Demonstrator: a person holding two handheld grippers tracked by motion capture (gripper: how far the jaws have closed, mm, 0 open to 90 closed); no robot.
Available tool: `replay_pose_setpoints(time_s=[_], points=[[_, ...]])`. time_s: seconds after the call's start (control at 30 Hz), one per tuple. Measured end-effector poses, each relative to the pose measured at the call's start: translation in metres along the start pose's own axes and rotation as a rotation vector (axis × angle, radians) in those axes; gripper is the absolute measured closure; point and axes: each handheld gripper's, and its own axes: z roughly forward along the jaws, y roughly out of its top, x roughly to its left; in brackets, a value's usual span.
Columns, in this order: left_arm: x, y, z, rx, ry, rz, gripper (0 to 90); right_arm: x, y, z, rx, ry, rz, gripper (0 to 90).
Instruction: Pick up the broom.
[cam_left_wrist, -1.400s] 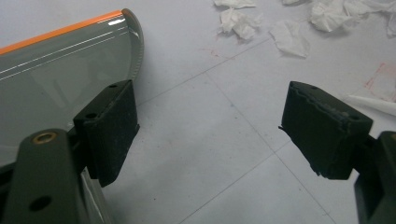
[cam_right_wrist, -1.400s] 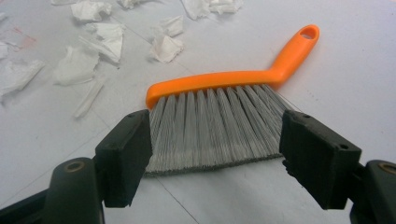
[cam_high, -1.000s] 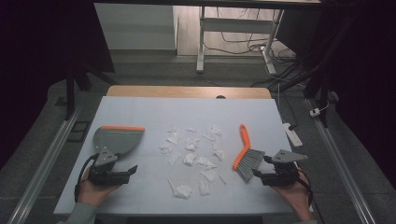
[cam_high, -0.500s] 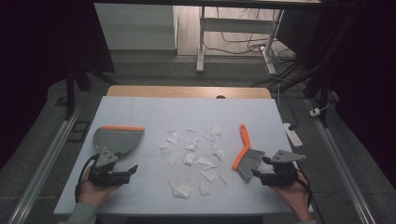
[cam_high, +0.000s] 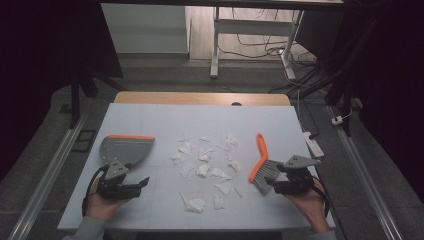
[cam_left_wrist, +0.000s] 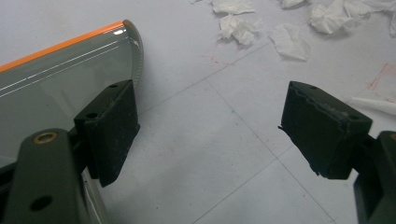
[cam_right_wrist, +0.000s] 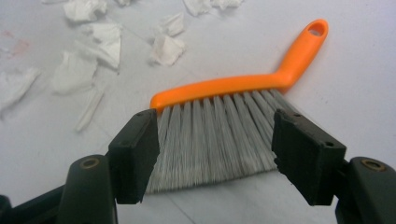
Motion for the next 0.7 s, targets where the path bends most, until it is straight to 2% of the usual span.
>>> replay_pose_setpoints(time_s=[0.1,0.23,0.27,0.3,0.33,0.4,0.43,0.5,0.7], points=[[0.0,0.0,0.001,0.005,0.001,-0.002,19.8,-0.002,0.006,0.002,0.015,-0.001,-0.001,32.0],[0.0,0.0,0.001,0.011,-0.001,0.003,19.8,-0.008,0.02,0.007,0.047,-0.006,0.034,32.1],[-0.001,0.0,0.002,0.012,-0.001,0.006,19.8,-0.012,0.027,0.01,0.077,-0.017,0.043,32.0],[-0.001,0.0,0.002,0.013,0.0,0.007,19.8,-0.012,0.027,0.01,0.077,-0.017,0.043,32.0],[-0.001,0.0,0.002,0.012,-0.001,0.008,19.8,-0.015,0.035,0.016,0.11,-0.031,0.054,31.9],[-0.001,0.0,0.002,0.011,-0.001,0.007,19.8,-0.017,0.038,0.019,0.124,-0.032,0.06,32.0],[0.0,-0.001,0.001,0.012,-0.002,0.006,19.8,-0.022,0.047,0.025,0.158,-0.032,0.087,32.0],[0.0,-0.001,0.002,0.012,-0.002,0.004,19.8,-0.024,0.051,0.028,0.174,-0.038,0.096,32.0],[0.001,-0.002,0.003,0.016,-0.005,0.005,19.8,-0.038,0.075,0.047,0.269,-0.053,0.148,33.1]])
